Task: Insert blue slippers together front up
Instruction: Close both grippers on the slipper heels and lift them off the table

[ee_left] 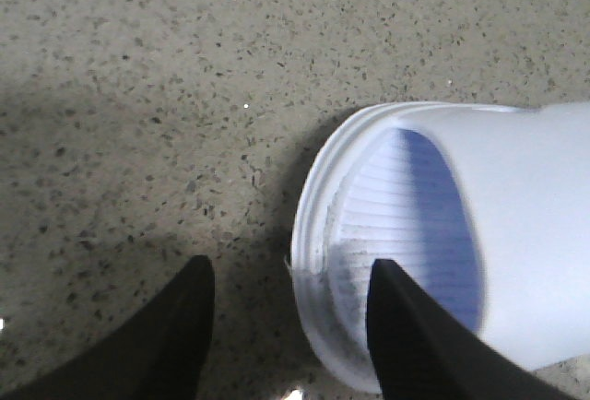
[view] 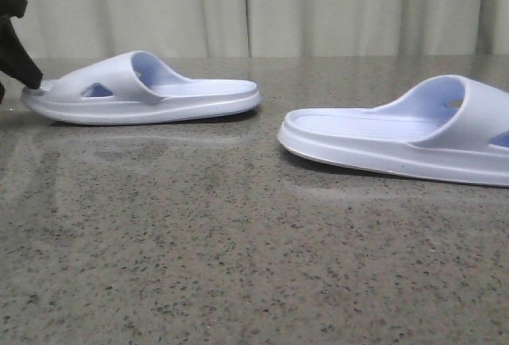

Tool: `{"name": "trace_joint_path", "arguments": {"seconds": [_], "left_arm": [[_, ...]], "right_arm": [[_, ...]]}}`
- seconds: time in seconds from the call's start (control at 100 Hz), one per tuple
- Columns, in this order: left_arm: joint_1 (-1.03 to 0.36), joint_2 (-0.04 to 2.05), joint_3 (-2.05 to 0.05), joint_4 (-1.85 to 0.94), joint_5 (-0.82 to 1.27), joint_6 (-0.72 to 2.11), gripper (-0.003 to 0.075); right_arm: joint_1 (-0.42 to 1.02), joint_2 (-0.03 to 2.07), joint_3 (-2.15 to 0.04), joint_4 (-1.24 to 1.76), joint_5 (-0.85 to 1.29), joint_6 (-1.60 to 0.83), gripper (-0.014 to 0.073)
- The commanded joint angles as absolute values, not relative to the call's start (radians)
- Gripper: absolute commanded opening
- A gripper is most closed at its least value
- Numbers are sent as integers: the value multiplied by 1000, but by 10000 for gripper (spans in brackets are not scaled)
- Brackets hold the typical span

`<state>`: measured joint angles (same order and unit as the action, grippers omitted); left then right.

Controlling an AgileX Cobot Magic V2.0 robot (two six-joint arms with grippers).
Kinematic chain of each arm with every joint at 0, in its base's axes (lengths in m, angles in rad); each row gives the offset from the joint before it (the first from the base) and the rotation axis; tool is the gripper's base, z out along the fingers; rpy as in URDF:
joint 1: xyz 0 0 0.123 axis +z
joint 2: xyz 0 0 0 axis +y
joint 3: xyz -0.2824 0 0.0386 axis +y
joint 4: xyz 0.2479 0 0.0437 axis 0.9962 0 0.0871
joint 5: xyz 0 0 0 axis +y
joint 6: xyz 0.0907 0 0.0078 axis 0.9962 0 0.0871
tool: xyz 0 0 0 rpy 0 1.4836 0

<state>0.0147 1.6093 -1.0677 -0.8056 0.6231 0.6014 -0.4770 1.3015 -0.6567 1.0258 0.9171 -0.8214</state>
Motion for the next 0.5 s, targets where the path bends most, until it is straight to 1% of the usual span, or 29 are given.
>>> {"name": "trace_joint_path", "arguments": {"seconds": [0.0, 0.14, 0.36, 0.43, 0.45, 0.46, 0.49], "left_arm": [[31, 1620, -1128, -931, 668, 679, 331], [46, 1680, -1158, -1029, 745, 755, 331], [46, 1718, -1177, -1047, 788, 781, 321], [46, 1718, -1182, -1050, 789, 783, 266], [46, 1718, -1184, -1050, 794, 783, 215], [46, 1718, -1184, -1050, 794, 783, 215], [46, 1718, -1185, -1050, 803, 783, 152]], "right_arm": [[-485, 1285, -683, 1061, 913, -838, -107], [-485, 1285, -683, 1061, 909, -838, -107], [-485, 1285, -683, 1061, 908, -838, -107], [-485, 1285, -683, 1061, 907, -838, -107], [-485, 1285, -683, 1061, 907, -838, -107], [-485, 1285, -683, 1061, 907, -838, -107], [-485, 1285, -683, 1061, 907, -838, -107]]}}
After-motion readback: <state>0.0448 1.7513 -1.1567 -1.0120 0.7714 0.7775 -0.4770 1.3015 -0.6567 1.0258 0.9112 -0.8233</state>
